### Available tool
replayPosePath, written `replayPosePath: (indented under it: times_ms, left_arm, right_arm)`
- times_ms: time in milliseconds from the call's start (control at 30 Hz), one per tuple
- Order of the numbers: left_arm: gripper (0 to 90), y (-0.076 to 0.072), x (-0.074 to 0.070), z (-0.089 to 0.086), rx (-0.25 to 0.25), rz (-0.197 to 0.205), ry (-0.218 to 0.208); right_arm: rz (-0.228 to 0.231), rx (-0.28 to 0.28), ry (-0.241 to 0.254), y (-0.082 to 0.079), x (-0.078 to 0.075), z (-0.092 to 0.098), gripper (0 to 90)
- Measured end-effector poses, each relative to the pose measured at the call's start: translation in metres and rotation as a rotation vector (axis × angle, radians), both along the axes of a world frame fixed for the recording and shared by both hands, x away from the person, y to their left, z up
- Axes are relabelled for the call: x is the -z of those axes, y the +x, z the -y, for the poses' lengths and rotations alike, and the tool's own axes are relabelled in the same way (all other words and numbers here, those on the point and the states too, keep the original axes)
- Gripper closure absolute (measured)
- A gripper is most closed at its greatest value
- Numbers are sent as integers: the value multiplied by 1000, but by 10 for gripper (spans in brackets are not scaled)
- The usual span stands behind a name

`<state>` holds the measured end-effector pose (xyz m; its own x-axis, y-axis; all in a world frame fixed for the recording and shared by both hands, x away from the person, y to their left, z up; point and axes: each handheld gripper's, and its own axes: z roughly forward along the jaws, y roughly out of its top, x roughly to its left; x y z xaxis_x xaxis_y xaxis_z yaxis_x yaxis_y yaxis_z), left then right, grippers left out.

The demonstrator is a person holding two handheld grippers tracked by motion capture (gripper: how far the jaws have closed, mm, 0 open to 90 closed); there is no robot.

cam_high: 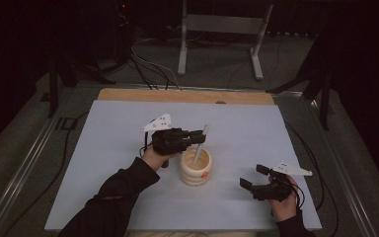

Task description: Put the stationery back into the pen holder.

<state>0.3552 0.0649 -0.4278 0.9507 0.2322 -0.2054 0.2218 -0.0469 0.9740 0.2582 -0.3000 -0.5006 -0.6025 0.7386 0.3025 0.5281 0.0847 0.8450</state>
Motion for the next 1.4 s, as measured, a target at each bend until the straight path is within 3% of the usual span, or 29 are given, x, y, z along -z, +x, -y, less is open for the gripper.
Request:
replayPosePath:
  times_ms: [600,900,1167,1200,1333,1400]
  left_arm:
    - [794,-11,20,-3,-26,-2,23]
    - [794,-14,27,-3,-88,-48,67]
    - [784,-15,28,-3,-105,-84,112]
    - [769,-15,26,-3,-116,-91,110]
    - [474,-16,19,-6,-168,-98,135]
    - [424,-16,16,-7,-173,-106,153]
  right_arm:
    - [-5,-3,3,2,1,0,0]
    - [-9,-7,4,2,1,0,0]
    - [-12,-12,13,5,2,0,0]
    - [-13,-13,14,5,2,-1,0]
    - [-11,-18,13,6,2,-1,0]
    - [-12,-19,15,6,2,-1,0]
